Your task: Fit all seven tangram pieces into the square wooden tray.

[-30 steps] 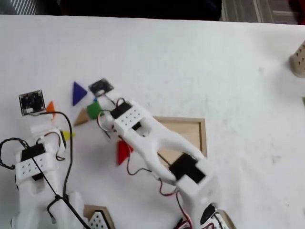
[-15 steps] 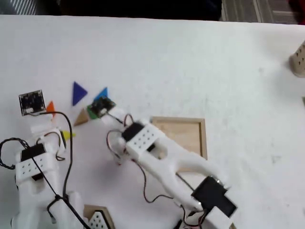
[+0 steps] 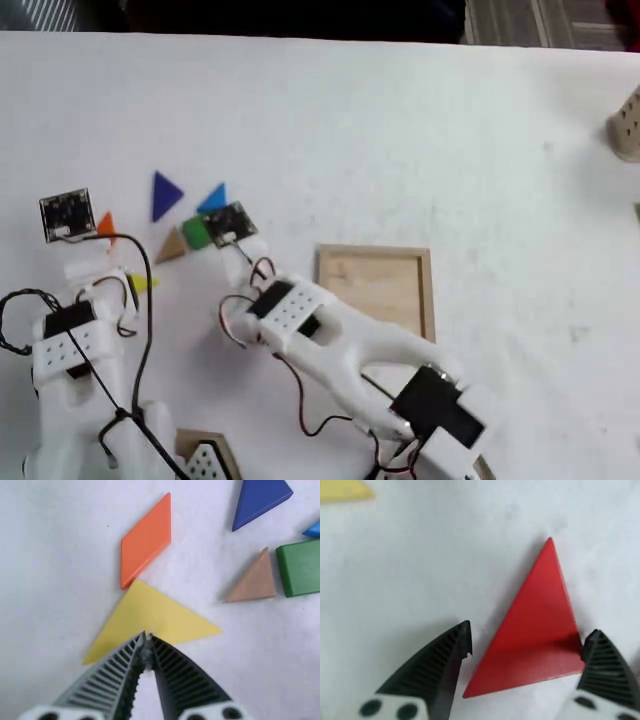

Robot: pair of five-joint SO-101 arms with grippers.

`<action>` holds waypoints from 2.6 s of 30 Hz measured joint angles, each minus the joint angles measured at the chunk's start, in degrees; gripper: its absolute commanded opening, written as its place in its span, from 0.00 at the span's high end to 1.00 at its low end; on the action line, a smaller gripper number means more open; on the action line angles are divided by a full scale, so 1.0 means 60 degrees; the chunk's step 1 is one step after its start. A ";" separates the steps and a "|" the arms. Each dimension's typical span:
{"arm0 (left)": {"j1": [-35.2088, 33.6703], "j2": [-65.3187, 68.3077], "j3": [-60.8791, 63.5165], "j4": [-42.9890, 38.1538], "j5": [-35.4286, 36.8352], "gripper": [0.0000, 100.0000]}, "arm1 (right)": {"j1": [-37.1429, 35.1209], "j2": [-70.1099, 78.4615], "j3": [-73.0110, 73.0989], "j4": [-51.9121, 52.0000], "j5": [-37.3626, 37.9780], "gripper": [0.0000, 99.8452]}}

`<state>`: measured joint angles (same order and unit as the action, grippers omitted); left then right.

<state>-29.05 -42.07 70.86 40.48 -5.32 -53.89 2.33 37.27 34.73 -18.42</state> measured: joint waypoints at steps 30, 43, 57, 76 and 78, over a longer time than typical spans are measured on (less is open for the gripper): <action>0.0000 0.0000 0.0000 0.0000 0.0000 0.98 | 0.0938 0.0059 -0.0396 0.1363 -0.0762 0.73; 0.0000 0.0000 0.0000 0.0000 0.0000 0.98 | 0.1055 0.0454 -0.0718 0.1084 -0.0777 0.67; 0.0000 0.0000 0.0000 0.0000 0.0000 0.98 | 0.1143 0.0498 -0.0718 0.0908 0.2403 0.67; 0.0000 0.0000 0.0000 0.0000 0.0000 0.98 | 0.1495 0.0542 -0.0908 0.0542 0.2520 0.67; 0.0000 0.0000 0.0000 0.0000 0.0000 0.98 | 0.1495 0.0542 -0.1099 0.0777 0.2520 0.67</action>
<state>-29.05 -42.07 70.86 40.48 -5.32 -44.92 5.58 30.68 39.38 -3.30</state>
